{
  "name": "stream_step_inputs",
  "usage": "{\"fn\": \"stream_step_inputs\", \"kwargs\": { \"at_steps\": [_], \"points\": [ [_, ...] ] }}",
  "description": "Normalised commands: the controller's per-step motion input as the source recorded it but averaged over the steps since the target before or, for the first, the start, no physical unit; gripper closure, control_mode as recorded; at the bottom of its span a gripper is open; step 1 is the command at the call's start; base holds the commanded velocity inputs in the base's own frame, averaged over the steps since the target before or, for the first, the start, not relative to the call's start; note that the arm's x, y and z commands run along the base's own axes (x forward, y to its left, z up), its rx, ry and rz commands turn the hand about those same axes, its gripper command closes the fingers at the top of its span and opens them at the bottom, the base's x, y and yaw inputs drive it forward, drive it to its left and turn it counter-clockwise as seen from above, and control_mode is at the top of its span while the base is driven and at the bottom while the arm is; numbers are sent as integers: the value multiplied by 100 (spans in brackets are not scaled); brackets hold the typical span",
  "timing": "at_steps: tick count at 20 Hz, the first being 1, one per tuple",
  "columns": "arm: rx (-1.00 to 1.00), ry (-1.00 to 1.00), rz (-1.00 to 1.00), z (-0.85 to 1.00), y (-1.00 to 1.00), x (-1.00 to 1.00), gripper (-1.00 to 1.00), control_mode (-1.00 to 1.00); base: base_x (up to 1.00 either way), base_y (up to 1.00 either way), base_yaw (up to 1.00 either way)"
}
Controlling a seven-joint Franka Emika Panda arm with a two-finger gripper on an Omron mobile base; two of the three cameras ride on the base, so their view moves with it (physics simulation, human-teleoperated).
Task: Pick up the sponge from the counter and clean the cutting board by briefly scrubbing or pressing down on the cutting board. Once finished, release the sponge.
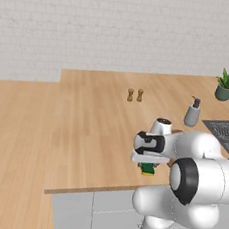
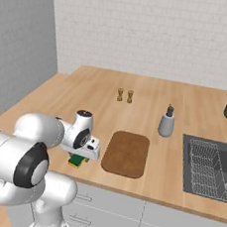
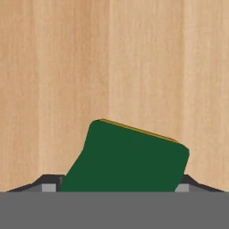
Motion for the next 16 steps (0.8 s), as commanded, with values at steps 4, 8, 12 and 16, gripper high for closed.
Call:
{"fn": "stream_step_inputs", "kwargs": {
  "at_steps": [4,8,12,16],
  "points": [
    [0,-3,0,-5,0,0,100,-100,0,0,0],
    [0,6,-2,38,-3,-13,100,-100,0,0,0],
    [0,18,-4,96,-25,-14,100,-100,0,0,0],
    [0,14,0,75,-60,-4,100,-100,0,0,0]
  ]
}}
